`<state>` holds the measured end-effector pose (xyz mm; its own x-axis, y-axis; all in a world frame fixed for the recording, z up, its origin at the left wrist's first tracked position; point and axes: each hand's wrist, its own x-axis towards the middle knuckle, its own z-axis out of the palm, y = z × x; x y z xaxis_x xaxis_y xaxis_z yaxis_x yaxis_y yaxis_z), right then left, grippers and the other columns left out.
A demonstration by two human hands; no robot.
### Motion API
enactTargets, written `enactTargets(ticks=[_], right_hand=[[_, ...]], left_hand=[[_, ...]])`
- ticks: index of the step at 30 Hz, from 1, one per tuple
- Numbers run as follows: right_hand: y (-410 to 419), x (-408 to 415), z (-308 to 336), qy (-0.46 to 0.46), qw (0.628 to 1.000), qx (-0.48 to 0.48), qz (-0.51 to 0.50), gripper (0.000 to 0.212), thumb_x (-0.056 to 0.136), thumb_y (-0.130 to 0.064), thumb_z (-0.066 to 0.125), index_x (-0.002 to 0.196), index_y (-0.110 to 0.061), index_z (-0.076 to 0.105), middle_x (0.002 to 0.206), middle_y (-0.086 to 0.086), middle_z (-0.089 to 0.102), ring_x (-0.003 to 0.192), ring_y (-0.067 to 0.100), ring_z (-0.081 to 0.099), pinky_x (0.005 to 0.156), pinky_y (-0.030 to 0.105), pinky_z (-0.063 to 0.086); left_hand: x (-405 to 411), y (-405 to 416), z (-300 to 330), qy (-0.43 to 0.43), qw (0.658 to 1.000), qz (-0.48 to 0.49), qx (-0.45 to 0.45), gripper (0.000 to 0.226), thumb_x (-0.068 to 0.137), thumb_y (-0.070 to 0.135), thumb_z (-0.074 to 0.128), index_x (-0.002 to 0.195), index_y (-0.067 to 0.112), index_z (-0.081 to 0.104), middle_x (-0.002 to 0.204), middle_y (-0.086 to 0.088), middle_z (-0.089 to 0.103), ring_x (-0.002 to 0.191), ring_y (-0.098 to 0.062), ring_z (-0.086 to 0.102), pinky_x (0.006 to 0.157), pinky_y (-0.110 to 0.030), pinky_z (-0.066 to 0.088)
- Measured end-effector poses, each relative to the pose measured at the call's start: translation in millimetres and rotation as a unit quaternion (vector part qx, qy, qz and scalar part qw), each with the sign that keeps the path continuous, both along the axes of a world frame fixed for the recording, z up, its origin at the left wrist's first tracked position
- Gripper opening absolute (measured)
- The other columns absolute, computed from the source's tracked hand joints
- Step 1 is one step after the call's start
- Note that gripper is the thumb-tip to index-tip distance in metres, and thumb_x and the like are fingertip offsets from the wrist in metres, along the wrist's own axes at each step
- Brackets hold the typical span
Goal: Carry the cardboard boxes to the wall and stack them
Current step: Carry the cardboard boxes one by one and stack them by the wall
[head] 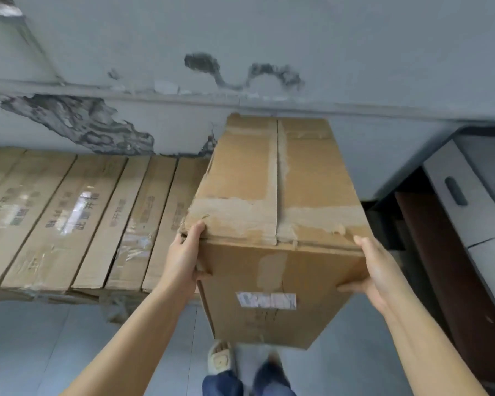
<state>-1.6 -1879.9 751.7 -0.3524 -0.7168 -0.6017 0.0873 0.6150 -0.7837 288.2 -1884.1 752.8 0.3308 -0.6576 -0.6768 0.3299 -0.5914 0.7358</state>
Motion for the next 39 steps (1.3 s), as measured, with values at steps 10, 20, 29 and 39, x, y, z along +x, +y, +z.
enactTargets(ticks=[10, 20, 29, 39], right_hand=[[-51, -3, -194, -0.02, 0.999, 0.045, -0.023, 0.047, 0.099, -0.015, 0.044, 0.145, -0.021, 0.038, 0.131, 0.002, 0.056, 0.104, 0.021, 0.057, 0.09, 0.051, 0.05], [-35, -18, -261, -0.042, 0.991, 0.128, -0.014, 0.058, 0.097, -0.005, 0.048, 0.15, -0.015, 0.027, 0.14, 0.004, 0.049, 0.117, 0.024, 0.056, 0.09, 0.041, 0.049], [-116, -19, -244, -0.026, 0.996, 0.082, 0.012, 0.066, 0.096, -0.001, 0.045, 0.151, -0.028, 0.022, 0.132, -0.013, 0.049, 0.121, 0.018, 0.051, 0.106, 0.05, 0.037], [-77, -28, -223, 0.028, 0.986, 0.138, 0.091, 0.062, 0.094, -0.01, 0.05, 0.15, -0.022, 0.027, 0.153, 0.004, 0.034, 0.134, 0.02, 0.039, 0.108, 0.039, 0.035]], left_hand=[[-7, -38, -184, 0.012, 0.996, -0.013, 0.085, 0.011, 0.097, 0.031, 0.049, 0.103, 0.023, 0.053, 0.097, 0.003, 0.057, 0.084, -0.013, 0.054, 0.085, -0.04, 0.046], [-6, -29, -255, 0.14, 0.978, 0.038, 0.147, 0.041, 0.096, 0.026, 0.053, 0.134, 0.013, 0.044, 0.13, -0.013, 0.054, 0.113, -0.033, 0.056, 0.087, -0.053, 0.051], [-10, -98, -239, 0.117, 0.986, 0.041, 0.111, 0.034, 0.095, 0.022, 0.055, 0.125, 0.01, 0.045, 0.122, -0.011, 0.052, 0.108, -0.025, 0.055, 0.095, -0.047, 0.047], [-11, -65, -205, -0.001, 0.983, -0.042, 0.176, 0.032, 0.095, 0.015, 0.054, 0.126, 0.01, 0.049, 0.121, -0.013, 0.052, 0.102, -0.024, 0.054, 0.091, -0.039, 0.046]])
